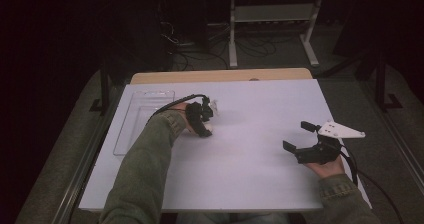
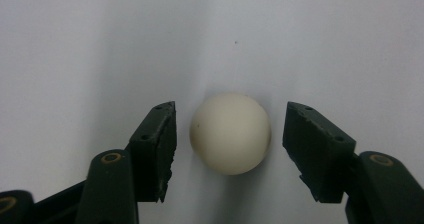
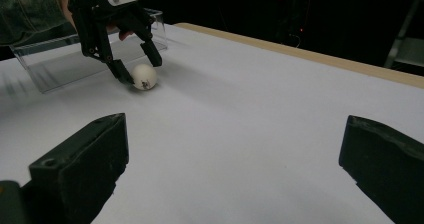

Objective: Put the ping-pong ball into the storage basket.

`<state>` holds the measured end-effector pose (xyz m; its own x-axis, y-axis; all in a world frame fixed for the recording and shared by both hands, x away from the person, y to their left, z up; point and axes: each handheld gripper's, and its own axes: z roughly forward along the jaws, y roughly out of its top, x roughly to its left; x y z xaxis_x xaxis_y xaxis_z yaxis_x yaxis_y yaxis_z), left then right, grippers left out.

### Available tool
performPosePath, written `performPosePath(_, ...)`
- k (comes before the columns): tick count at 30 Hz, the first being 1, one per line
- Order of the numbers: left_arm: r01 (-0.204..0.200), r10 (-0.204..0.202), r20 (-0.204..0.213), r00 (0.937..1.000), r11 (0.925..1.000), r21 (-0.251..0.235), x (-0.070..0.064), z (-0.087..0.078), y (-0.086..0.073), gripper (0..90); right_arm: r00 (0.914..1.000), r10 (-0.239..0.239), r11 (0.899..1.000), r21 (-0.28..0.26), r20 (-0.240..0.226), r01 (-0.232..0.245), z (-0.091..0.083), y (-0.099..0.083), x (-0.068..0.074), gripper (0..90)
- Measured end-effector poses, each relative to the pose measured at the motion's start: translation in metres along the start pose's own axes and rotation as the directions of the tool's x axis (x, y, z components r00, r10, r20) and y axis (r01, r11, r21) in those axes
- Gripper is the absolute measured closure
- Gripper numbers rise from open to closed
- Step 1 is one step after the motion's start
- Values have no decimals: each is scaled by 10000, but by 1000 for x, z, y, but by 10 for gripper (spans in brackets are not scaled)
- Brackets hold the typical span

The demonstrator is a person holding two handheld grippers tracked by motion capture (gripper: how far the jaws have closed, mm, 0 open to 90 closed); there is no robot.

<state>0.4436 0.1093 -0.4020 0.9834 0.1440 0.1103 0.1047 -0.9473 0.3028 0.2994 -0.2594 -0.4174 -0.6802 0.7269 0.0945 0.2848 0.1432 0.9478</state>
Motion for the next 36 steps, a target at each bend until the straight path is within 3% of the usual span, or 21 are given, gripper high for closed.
performPosePath(8,371,-375,259,9990,9992,169,3,1,-3,496,10000,53,10000,-14,-14,-53,0,0,0,0)
performPosePath(26,18,-19,121,9999,10000,71,2,-4,-6,503,10000,90,10000,-17,27,-90,-1,-1,-1,0)
performPosePath(36,174,-174,36,9998,9998,-38,2,-17,-10,502,10000,84,10000,0,32,-84,-1,-1,-1,0)
